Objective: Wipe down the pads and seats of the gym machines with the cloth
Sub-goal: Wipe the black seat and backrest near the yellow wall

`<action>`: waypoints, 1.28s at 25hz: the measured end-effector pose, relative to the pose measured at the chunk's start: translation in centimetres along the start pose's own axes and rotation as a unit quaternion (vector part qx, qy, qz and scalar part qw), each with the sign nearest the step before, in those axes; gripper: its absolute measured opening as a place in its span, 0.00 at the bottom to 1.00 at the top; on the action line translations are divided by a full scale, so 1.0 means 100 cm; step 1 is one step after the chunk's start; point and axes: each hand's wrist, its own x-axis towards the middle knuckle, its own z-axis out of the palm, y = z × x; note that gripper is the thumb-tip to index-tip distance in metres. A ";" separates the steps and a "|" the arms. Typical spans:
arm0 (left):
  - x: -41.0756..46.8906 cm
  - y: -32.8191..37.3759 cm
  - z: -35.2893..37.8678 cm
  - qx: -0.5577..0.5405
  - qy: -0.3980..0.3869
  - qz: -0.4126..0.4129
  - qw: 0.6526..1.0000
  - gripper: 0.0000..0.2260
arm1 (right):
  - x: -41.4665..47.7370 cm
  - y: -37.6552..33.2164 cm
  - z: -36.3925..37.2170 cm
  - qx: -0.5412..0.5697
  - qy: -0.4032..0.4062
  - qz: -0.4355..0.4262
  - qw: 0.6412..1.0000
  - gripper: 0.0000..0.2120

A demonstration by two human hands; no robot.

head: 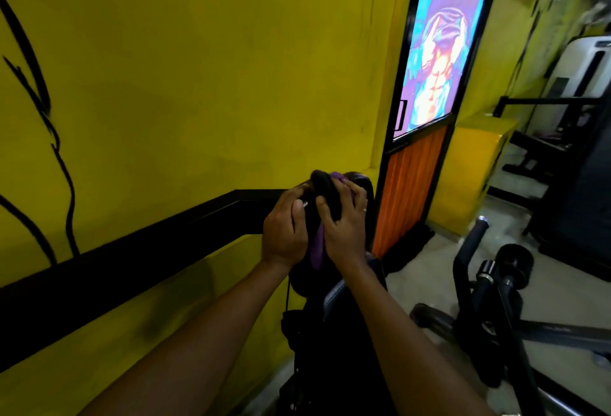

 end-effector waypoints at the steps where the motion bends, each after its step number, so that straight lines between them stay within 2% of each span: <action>1: 0.001 -0.001 -0.001 0.009 -0.011 -0.001 1.000 0.21 | 0.007 0.010 -0.001 -0.007 0.015 0.024 1.000 0.23; 4: 0.010 0.002 -0.015 0.045 -0.089 -0.013 0.995 0.21 | 0.063 0.013 -0.005 -0.042 0.038 0.158 0.986 0.21; 5: 0.015 0.003 -0.020 0.058 -0.130 -0.018 0.990 0.21 | 0.079 0.010 -0.006 -0.057 0.029 0.176 0.982 0.20; 8: 0.045 0.009 -0.026 0.047 -0.258 -0.067 0.963 0.21 | 0.068 -0.007 0.004 -0.078 0.010 0.135 0.988 0.23; 11: 0.073 -0.004 -0.013 0.029 -0.376 -0.119 0.918 0.27 | 0.028 0.002 0.006 0.011 0.035 0.099 0.994 0.28; 12: 0.081 -0.009 -0.011 0.006 -0.400 -0.144 0.905 0.28 | 0.035 0.010 0.003 0.023 0.050 0.107 0.993 0.29; 13: 0.085 -0.010 -0.008 -0.036 -0.415 -0.175 0.892 0.24 | 0.050 0.019 0.001 0.020 0.061 0.142 0.988 0.29; 15: 0.086 -0.006 -0.005 -0.114 -0.397 -0.224 0.883 0.17 | 0.083 0.037 -0.008 0.004 0.058 0.191 0.980 0.28; 18: 0.087 0.008 -0.007 -0.124 -0.416 -0.200 0.878 0.18 | 0.113 0.042 -0.020 -0.045 -0.025 0.176 0.983 0.22; 20: 0.087 0.003 -0.007 -0.106 -0.416 -0.191 0.883 0.19 | 0.112 0.050 -0.022 -0.028 -0.036 0.169 0.985 0.23; 22: 0.089 0.002 -0.008 -0.088 -0.427 -0.186 0.881 0.19 | 0.096 0.069 -0.021 0.052 0.026 0.220 0.974 0.30; 25: 0.091 -0.002 -0.006 -0.090 -0.429 -0.170 0.883 0.19 | 0.072 0.108 -0.012 0.132 0.097 0.328 0.930 0.50; 26: 0.090 -0.004 -0.006 -0.086 -0.429 -0.163 0.884 0.19 | 0.070 0.099 -0.014 0.136 0.104 0.349 0.922 0.50; 27: 0.089 -0.004 -0.005 -0.085 -0.426 -0.155 0.887 0.19 | 0.072 0.081 -0.014 0.122 0.112 0.351 0.922 0.46; 29: 0.087 -0.006 -0.003 -0.095 -0.419 -0.142 0.892 0.18 | 0.071 0.032 -0.009 0.051 0.115 0.320 0.939 0.35; 32: 0.085 -0.001 -0.006 -0.108 -0.417 -0.124 0.894 0.15 | 0.034 -0.021 0.014 0.008 0.100 0.173 0.980 0.32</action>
